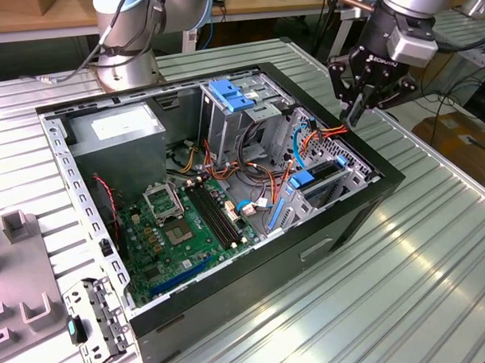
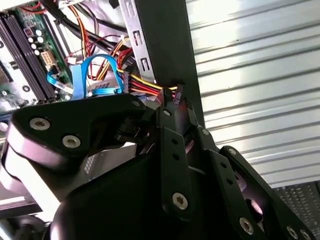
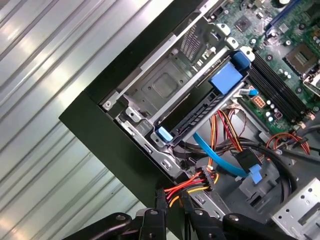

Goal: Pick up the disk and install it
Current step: 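Insert the first disk wire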

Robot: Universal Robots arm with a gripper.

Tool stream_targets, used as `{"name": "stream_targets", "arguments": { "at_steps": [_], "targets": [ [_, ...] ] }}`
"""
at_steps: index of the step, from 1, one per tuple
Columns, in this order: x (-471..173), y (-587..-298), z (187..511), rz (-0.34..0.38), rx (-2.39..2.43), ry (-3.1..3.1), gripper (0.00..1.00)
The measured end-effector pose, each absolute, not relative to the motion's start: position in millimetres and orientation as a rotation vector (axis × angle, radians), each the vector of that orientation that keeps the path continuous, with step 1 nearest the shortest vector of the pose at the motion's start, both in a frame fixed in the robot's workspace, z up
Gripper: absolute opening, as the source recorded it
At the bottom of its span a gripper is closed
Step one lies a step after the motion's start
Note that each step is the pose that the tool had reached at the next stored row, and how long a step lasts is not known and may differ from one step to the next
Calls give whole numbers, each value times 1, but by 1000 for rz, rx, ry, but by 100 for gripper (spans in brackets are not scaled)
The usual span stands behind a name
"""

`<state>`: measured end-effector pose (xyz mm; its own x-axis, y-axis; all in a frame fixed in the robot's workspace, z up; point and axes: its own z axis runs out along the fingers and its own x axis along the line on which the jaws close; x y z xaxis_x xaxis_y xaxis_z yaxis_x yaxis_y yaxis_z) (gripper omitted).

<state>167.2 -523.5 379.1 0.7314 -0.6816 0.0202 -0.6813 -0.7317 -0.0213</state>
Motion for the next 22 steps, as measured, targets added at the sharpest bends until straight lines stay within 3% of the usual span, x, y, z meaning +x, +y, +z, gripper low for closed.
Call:
{"name": "stream_targets", "arguments": {
  "at_steps": [22],
  "targets": [
    [174,-525,367,-47,-3027,815,25]
  ]
}}
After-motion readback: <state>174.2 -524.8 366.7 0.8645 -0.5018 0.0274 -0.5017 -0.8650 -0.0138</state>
